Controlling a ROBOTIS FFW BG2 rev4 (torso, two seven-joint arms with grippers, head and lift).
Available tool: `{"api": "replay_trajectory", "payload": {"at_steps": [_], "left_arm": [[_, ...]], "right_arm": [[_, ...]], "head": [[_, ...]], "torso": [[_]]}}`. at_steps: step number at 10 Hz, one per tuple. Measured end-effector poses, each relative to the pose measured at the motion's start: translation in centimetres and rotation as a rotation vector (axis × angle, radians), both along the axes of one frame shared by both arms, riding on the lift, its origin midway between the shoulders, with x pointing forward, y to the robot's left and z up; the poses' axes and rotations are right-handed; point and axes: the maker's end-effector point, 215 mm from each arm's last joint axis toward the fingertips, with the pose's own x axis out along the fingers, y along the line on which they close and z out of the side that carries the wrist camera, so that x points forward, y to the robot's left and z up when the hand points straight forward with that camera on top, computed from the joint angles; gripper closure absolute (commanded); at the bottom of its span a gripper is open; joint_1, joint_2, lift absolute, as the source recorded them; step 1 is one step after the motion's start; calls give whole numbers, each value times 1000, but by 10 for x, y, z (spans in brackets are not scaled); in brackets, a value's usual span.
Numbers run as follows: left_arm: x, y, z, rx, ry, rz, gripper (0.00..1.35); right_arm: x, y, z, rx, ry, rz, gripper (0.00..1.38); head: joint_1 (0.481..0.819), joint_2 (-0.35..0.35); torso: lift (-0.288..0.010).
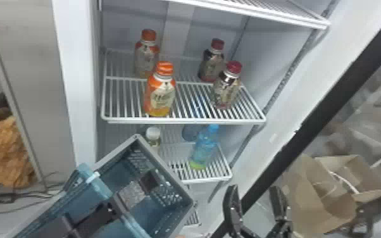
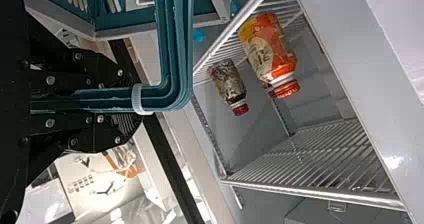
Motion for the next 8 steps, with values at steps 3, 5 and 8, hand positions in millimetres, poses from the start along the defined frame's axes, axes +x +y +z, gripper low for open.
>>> {"api": "replay_trajectory", "payload": {"at_steps": [3, 5, 8], "left_arm": [[-7, -6, -1, 13, -2, -37, 1205], [-9, -6, -2, 15, 1, -44, 1205], [-25, -14, -3, 24, 28, -72, 1205]], "right_arm": [[1, 2, -1, 5, 0, 4, 78], [1, 3, -1, 6, 0, 7, 78], [1, 4, -1, 6, 1, 8, 79]], "head": [[695, -350], [695, -350], [695, -350]], "torso": [[-69], [-69], [-69]]}}
